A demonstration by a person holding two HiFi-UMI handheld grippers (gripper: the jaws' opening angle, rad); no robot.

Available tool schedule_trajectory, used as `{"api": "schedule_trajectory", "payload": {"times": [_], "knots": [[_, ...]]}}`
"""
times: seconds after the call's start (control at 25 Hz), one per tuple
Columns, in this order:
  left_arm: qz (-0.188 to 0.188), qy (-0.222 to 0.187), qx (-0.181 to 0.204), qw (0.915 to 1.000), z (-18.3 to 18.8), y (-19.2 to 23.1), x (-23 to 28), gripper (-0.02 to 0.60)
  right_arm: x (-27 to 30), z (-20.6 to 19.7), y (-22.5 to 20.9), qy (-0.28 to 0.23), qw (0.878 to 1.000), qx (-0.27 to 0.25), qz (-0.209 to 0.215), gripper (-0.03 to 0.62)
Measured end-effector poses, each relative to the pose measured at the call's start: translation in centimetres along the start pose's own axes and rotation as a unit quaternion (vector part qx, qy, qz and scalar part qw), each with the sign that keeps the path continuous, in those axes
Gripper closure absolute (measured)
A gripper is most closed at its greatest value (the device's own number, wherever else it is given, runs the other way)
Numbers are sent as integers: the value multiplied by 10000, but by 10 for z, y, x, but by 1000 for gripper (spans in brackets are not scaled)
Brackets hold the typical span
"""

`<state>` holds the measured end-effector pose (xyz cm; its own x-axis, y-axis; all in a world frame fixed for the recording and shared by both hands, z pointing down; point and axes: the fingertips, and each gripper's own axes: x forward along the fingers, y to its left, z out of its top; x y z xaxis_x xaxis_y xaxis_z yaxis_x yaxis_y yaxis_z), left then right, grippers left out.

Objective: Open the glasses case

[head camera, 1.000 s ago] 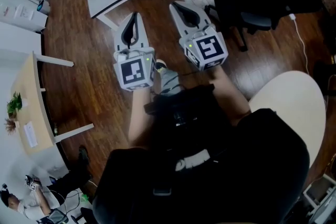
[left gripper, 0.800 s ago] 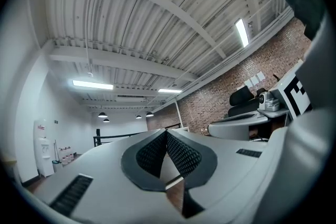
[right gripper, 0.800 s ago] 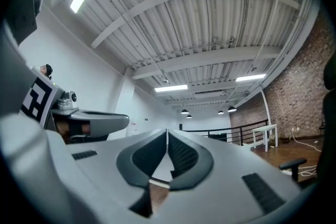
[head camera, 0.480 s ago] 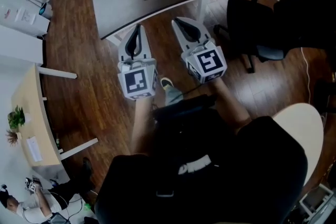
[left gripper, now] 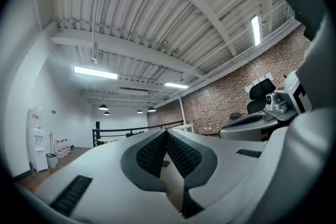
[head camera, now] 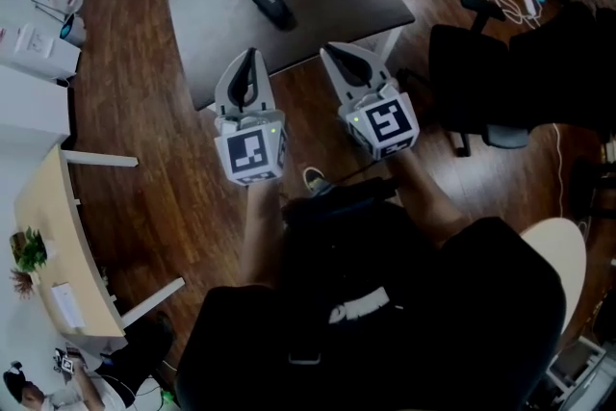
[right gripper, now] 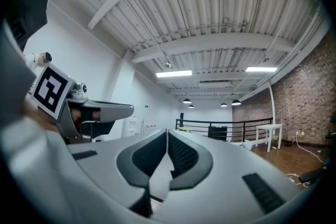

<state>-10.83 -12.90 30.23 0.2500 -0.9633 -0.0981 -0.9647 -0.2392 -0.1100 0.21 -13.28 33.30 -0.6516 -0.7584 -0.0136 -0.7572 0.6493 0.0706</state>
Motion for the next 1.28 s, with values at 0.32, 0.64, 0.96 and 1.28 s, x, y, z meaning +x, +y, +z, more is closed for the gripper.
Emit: {"api": "schedule_trajectory", "payload": {"times": [0.32,0.64,0.96,1.28], "knots": [[-127,173,73,9997,-31,49,55,580,68,-26,-18,231,9994,133,-199,572],[-490,745,707,9935,-81,64,108,578,120,-51,-45,421,9985,290,-198,572],[-1086,1664,2139,9564,-175,99,208,478,210,-73,-111,382,9977,527,-186,574],[-3053,2346,4828,7866,-320,110,283,223,278,-107,-175,643,9951,709,-264,574]]}}
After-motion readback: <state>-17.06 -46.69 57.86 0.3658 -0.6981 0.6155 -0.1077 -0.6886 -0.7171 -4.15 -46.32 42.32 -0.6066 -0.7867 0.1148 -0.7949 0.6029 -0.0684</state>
